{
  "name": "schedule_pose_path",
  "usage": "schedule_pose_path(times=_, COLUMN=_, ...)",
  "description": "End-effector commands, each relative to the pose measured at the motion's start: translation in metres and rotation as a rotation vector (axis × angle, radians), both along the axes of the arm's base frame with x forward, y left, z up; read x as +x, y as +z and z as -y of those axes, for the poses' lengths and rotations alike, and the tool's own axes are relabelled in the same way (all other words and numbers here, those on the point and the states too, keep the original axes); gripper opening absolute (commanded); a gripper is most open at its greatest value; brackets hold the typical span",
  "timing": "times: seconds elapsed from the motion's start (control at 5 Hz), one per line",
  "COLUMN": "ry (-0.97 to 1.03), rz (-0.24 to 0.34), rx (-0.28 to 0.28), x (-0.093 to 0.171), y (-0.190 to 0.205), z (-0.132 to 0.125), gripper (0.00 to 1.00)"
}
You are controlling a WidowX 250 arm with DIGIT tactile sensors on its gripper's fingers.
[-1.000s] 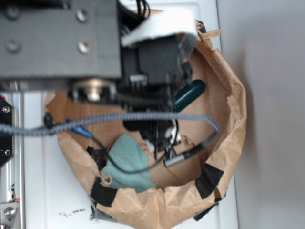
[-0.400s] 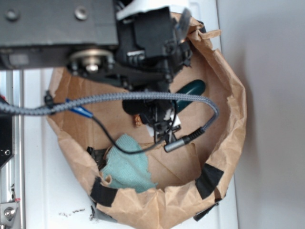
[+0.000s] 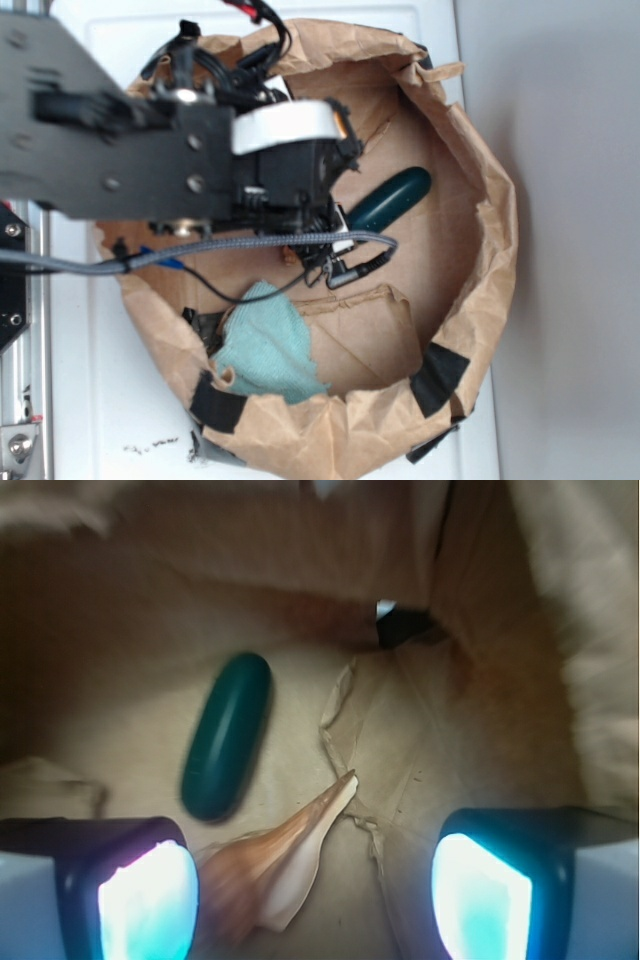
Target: Grab the shell.
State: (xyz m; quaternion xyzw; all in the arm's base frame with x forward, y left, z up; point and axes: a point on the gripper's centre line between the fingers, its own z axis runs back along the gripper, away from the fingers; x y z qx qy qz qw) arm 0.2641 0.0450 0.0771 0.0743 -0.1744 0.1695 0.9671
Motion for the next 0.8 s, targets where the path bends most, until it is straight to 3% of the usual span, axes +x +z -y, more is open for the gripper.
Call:
schedule_pose_path(times=0.0, ry=0.026, rz=-0.053, rx=-0.006, x=0.028, y=-0.021, z=-0.009, gripper=1.0)
schedule_pose_path(times=0.2, ry=0.048, rz=-0.096, rx=0.003, x=0.036, y=-0.031, z=-0.012, gripper=1.0)
schedule_pose_path(times=0.4, ry=0.024, rz=-0.108, rx=0.003, x=0.025, y=-0.03, z=-0.014, gripper=1.0)
schedule_pose_path(times=0.6, ry=0.016, rz=-0.091, rx=-0.002, x=0.01, y=-0.024, z=-0.018, gripper=0.42)
